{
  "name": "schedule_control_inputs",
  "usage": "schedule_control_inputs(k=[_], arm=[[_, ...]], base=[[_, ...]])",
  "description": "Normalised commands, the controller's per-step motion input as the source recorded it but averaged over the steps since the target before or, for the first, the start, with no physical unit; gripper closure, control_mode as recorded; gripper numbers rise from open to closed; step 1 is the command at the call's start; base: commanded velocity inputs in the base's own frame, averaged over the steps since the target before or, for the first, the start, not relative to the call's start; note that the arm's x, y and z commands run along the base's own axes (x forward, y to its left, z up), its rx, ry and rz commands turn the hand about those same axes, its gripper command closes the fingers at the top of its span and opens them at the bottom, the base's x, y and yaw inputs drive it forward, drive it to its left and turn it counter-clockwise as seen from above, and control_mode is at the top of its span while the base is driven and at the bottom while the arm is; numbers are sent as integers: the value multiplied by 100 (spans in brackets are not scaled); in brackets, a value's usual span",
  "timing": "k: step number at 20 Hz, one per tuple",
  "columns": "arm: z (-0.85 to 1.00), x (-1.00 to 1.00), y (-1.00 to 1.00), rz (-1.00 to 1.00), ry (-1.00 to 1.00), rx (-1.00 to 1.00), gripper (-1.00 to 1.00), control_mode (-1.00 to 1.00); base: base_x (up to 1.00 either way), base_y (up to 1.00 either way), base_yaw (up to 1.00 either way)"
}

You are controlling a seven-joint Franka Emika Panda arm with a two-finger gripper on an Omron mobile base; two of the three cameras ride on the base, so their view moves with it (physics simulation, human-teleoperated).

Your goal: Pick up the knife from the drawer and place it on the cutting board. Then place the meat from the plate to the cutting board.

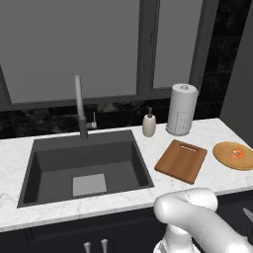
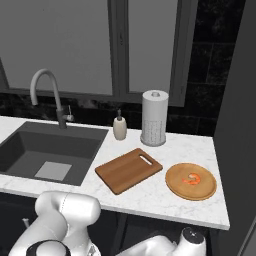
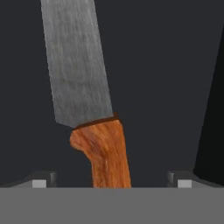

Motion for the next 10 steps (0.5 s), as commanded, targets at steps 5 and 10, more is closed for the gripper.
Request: schedule_control_inputs(k=[5,10], arm=[[-21,-26,42,0,0,3,-100,-100],[-14,-10,39,0,0,2,-100,-100]], base=[[0,0,0],[0,0,0]])
